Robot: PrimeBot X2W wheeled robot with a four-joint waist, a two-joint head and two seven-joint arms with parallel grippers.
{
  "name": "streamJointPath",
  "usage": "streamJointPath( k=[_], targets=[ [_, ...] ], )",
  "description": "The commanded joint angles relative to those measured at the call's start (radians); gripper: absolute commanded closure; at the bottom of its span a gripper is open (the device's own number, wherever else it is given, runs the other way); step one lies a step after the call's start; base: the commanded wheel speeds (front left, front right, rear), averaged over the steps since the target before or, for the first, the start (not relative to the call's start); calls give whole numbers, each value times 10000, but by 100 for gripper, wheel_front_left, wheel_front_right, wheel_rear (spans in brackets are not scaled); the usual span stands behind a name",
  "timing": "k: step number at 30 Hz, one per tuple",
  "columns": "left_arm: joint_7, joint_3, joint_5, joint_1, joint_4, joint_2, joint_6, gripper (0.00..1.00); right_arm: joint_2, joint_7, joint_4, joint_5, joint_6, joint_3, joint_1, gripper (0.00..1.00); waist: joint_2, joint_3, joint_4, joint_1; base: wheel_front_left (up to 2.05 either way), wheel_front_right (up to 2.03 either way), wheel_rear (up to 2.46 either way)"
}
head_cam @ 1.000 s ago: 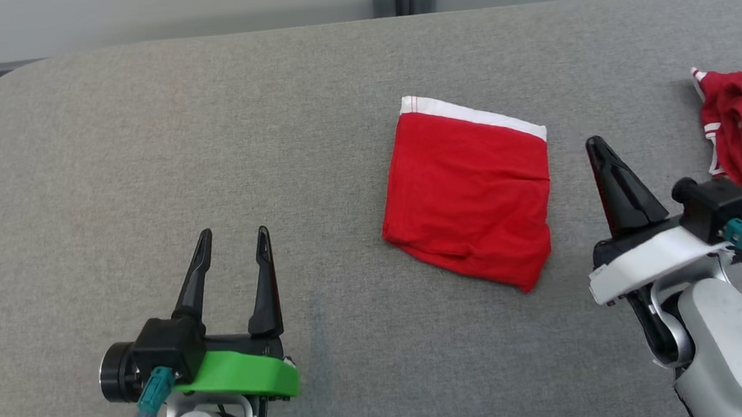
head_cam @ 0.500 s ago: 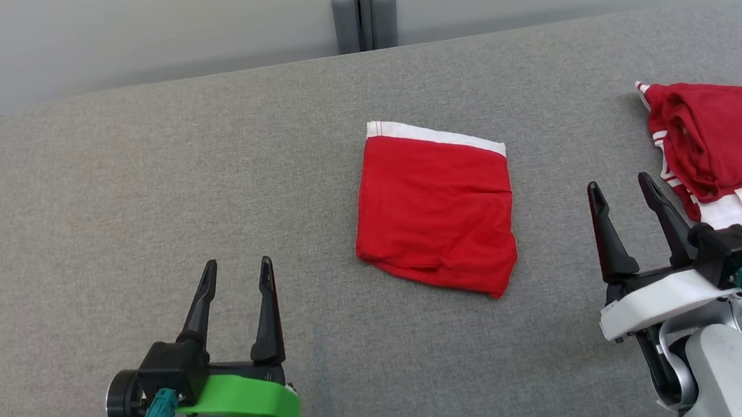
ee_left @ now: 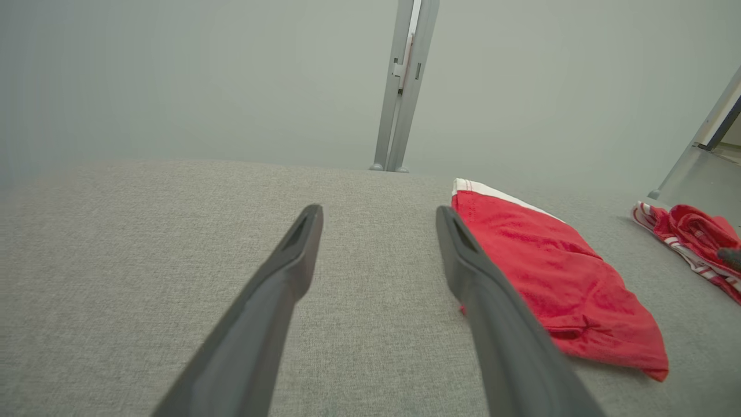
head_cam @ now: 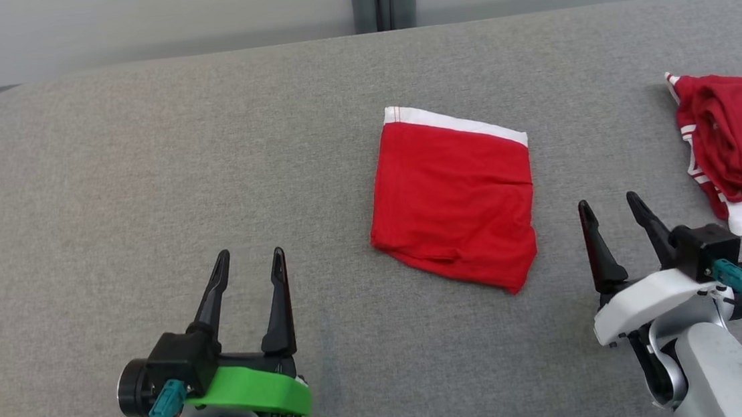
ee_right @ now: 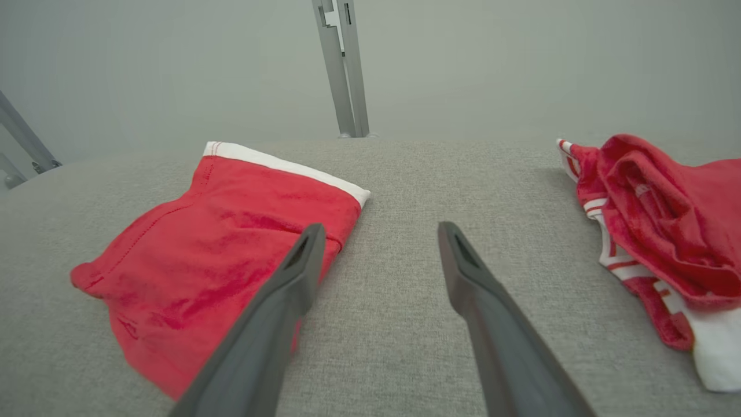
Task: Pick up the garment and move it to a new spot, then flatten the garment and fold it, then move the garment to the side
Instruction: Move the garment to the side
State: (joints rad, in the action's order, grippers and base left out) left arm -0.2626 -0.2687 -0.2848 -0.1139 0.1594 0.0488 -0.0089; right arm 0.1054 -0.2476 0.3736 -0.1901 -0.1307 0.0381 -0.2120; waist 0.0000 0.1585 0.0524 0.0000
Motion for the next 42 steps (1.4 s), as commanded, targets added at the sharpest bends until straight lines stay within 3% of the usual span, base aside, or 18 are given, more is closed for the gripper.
streamJointPath(
  k=[1,14,24,25,26,36,42],
  targets=[
    [-23,-24,-39,-183,-10,40,63,0,39,107,213,-177,1,95,-259,0,0,311,340,0,0,0,0],
    [-23,-463,-287,-464,-5,38,259,0,254,1602,2121,-2100,1,504,-1661,0,0,845,1406,0,0,0,0],
    [-25,-514,-358,-409,-39,38,342,0,157,2228,3236,-2182,1,726,-2183,1,0,822,1737,0,0,0,0],
    [-25,-500,-348,-403,-42,38,339,0,206,2228,3286,-2031,-1,881,-2215,70,0,815,1725,0,0,0,0],
    [-25,-491,-318,-398,-40,38,332,0,280,2140,3295,-1870,-1,1008,-2235,100,0,808,1710,0,0,0,0],
    [-23,-438,-15,-412,0,38,193,0,768,1610,3558,-932,10,1810,-2660,100,0,612,1129,0,0,0,0],
    [-23,-591,204,-529,-66,38,89,0,1573,1606,3296,-437,8,2678,-2923,100,0,558,619,0,0,0,0]
  ],
)
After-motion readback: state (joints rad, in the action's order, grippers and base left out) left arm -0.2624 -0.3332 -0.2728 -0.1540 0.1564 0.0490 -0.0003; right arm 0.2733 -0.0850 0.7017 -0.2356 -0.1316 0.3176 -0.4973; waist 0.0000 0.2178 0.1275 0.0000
